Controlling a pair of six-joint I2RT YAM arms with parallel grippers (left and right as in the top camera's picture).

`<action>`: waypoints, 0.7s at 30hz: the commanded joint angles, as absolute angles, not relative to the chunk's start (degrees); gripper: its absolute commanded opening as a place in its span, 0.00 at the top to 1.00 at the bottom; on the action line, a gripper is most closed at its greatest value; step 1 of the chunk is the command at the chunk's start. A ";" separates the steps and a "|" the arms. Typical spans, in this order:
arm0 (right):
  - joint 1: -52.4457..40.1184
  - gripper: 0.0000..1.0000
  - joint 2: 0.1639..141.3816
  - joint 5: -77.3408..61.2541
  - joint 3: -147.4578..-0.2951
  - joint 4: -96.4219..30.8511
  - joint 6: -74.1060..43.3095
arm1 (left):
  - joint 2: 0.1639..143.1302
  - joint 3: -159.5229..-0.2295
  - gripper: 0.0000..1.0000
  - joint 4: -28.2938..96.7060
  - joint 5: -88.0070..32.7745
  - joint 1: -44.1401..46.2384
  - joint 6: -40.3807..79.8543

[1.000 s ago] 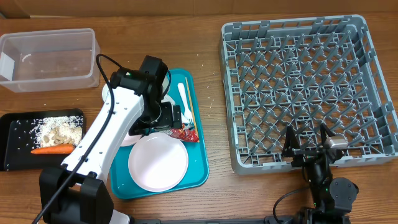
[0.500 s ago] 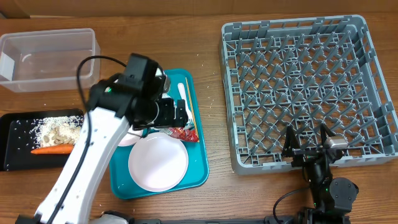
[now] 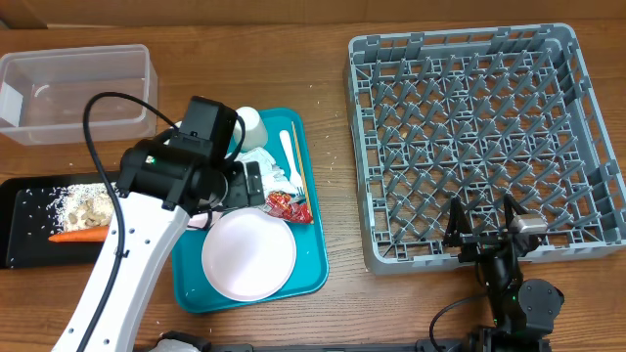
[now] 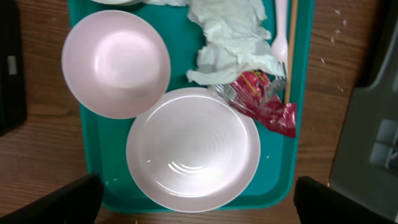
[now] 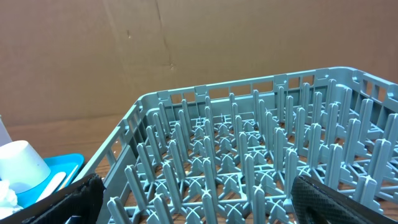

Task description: Sort waste into correct bins and load items into the dishwasher rack

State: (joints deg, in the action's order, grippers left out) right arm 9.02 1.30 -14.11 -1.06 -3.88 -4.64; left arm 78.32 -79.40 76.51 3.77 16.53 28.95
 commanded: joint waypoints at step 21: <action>9.39 0.00 1.30 -13.56 -0.47 -3.49 -4.47 | 78.41 -80.40 0.00 81.62 9.50 -11.27 47.16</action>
State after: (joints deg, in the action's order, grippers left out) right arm 9.02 1.30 -14.11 -1.06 -3.84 -4.64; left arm 78.32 -79.40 80.82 8.05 -8.14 37.69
